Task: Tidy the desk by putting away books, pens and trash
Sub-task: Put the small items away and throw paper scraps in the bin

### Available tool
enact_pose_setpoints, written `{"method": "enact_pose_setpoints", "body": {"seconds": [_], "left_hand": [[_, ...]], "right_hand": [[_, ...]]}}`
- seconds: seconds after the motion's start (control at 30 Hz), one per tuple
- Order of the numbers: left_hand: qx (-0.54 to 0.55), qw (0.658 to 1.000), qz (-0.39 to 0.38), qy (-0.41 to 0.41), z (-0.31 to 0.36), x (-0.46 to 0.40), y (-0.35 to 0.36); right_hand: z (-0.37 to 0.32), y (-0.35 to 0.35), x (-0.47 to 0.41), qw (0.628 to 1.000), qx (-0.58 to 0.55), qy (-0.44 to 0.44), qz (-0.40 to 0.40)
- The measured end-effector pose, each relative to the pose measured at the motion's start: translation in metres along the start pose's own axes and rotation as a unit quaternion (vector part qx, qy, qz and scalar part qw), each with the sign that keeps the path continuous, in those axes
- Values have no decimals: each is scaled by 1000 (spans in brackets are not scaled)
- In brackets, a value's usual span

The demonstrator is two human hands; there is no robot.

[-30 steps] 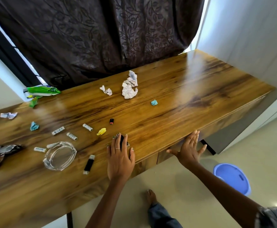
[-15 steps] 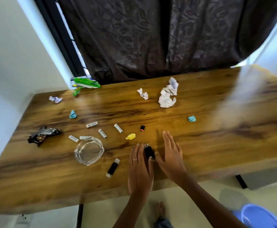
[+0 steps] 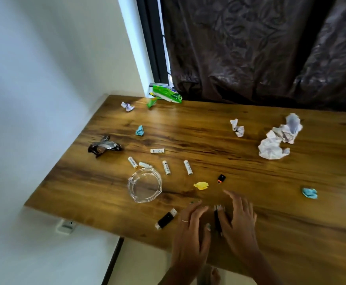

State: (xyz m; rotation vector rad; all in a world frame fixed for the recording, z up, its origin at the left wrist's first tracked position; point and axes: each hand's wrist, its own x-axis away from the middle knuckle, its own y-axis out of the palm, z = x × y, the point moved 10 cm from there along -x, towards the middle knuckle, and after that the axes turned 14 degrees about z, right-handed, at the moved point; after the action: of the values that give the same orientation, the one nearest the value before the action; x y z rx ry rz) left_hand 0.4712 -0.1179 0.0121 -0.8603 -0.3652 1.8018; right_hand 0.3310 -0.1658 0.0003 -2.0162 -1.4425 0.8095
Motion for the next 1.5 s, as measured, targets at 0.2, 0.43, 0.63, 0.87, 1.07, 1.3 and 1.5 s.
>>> {"method": "enact_pose_setpoints", "body": {"seconds": [0.2, 0.43, 0.63, 0.87, 1.07, 1.3, 1.5], "left_hand": [[26, 995, 73, -56, -22, -44, -39], [220, 939, 119, -236, -75, -83, -81], [403, 782, -12, -475, -128, -98, -70], [539, 633, -145, -537, -123, -112, -58], [578, 507, -200, -607, -116, -103, -50], [550, 548, -203, -596, -145, -116, -57], [537, 584, -228, -565, -158, -138, -64]], "right_hand": [[-48, 3, -31, 996, -45, -70, 15], [-104, 60, -68, 992, -5, -127, 20], [-96, 99, -86, 989, 142, -40, 3], [-135, 85, -63, 984, -147, 96, 24], [-201, 90, -32, 979, -203, 33, -13], [-146, 94, -58, 994, -34, 78, 75], [-123, 127, -70, 993, 35, 105, 31]]}}
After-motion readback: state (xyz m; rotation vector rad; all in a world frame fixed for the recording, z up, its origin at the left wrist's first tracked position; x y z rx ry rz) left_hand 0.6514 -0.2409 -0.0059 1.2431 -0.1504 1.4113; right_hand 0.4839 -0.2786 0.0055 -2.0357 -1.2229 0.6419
